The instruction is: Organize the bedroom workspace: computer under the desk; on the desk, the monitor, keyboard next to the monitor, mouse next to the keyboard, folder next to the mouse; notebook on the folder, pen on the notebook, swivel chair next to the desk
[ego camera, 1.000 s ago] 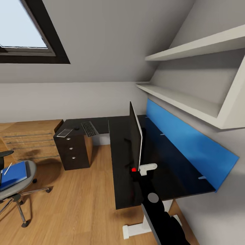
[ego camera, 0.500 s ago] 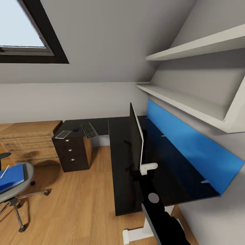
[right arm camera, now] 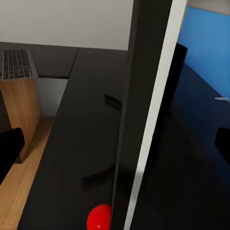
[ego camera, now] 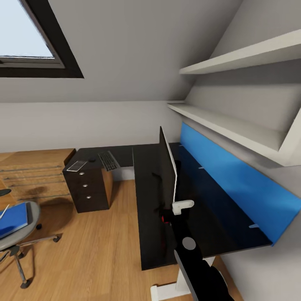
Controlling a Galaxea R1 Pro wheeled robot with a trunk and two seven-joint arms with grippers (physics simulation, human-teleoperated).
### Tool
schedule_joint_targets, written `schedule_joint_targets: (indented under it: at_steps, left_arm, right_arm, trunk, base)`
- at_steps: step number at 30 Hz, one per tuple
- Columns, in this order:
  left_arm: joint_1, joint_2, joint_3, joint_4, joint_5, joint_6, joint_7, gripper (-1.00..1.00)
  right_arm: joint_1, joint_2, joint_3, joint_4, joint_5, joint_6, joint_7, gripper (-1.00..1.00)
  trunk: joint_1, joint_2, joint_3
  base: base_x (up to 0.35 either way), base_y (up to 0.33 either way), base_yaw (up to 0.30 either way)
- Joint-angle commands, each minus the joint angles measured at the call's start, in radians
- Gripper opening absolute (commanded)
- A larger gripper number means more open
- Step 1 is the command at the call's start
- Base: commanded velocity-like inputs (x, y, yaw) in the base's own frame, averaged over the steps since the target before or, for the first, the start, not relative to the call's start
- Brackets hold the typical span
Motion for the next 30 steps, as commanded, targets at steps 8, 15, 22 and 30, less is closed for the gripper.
schedule_joint_targets:
  at_steps: [8, 15, 22, 30]
  left_arm:
    - [0.000, 0.000, -0.008, -0.001, 0.007, -0.002, 0.002, 1.00]
    - [0.000, 0.000, -0.008, -0.001, 0.007, -0.002, 0.002, 1.00]
    - [0.000, 0.000, -0.008, -0.001, 0.007, -0.002, 0.002, 1.00]
    - [0.000, 0.000, -0.008, -0.001, 0.007, -0.002, 0.002, 1.00]
  right_arm:
    - [-0.001, 0.000, 0.001, -0.001, 0.011, 0.009, -0.005, 1.00]
    - [-0.001, 0.000, 0.001, -0.001, 0.012, 0.008, -0.006, 1.00]
    - [-0.001, 0.000, 0.001, -0.001, 0.012, 0.008, -0.006, 1.00]
    - [-0.001, 0.000, 0.000, -0.001, 0.012, 0.008, -0.007, 1.00]
  trunk:
    - [0.001, -0.002, -0.002]
    - [0.001, -0.002, -0.002]
    - [0.001, -0.002, -0.002]
    - [0.001, -0.002, -0.002]
  base:
    - [0.062, -0.063, 0.000]
    - [0.017, -0.005, 0.000]
    - [0.154, -0.025, 0.000]
    - [0.022, -0.004, 0.000]
